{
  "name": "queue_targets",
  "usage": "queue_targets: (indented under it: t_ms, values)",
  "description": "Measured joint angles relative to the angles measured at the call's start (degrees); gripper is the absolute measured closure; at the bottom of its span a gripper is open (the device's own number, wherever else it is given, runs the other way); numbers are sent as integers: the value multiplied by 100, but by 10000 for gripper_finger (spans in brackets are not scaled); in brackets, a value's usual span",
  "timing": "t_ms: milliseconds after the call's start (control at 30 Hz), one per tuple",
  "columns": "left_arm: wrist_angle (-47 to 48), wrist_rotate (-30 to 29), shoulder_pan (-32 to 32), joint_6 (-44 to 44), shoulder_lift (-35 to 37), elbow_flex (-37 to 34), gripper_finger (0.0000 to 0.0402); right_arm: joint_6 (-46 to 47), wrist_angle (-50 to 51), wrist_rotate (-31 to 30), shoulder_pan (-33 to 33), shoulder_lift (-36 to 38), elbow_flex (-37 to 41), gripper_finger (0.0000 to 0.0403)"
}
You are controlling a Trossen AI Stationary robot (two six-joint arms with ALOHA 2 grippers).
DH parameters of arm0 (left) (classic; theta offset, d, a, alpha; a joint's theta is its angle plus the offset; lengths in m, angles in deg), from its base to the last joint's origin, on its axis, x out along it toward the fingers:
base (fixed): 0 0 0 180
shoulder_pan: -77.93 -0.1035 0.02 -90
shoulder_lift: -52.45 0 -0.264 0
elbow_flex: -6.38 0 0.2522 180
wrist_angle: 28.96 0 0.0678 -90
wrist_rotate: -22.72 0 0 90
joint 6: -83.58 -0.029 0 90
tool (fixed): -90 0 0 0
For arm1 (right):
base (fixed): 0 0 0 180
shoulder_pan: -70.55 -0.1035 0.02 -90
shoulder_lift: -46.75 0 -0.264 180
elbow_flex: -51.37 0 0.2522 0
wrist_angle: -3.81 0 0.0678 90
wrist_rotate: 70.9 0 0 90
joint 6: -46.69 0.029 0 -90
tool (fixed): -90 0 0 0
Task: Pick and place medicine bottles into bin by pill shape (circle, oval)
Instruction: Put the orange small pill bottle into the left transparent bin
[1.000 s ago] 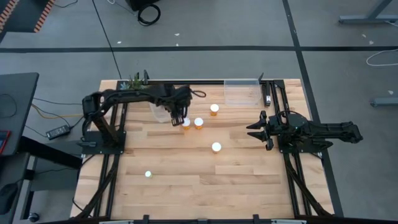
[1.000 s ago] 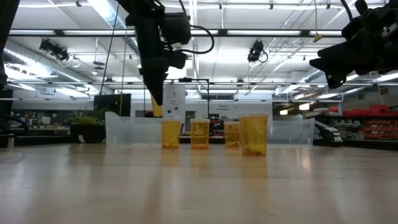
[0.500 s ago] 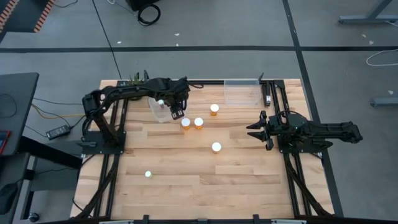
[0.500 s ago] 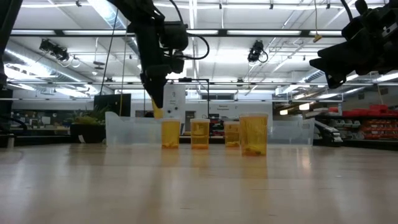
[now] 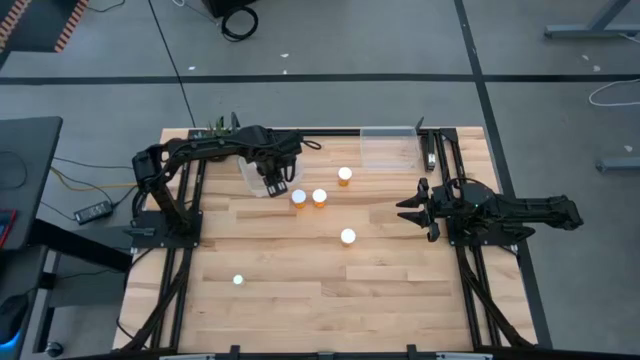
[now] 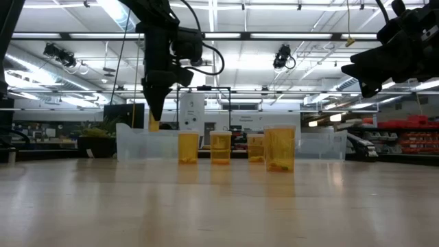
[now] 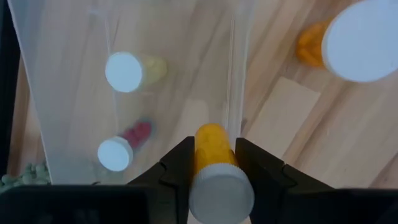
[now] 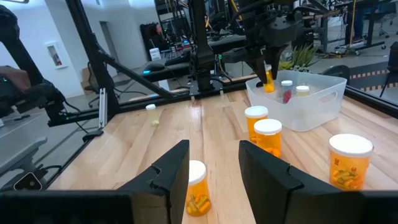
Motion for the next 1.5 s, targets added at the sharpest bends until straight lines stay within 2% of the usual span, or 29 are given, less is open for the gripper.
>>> queue_targets:
  t_ms: [200,633,1033,1500]
  values:
    - [-126,-4,0,1,7,-62,276,-2,0,-1,-1,0,0,256]
    - [-609,-6,-250,-155,9,-1203,280,-2,0,-1,-1,0,0,256]
    - [-771,-6,-280,28,9,-1311,267,-2,-2,1,-1,0,0,256]
    - [-707,-6,-280,-9,81,-1263,204,-2,-2,2,-1,0,0,256]
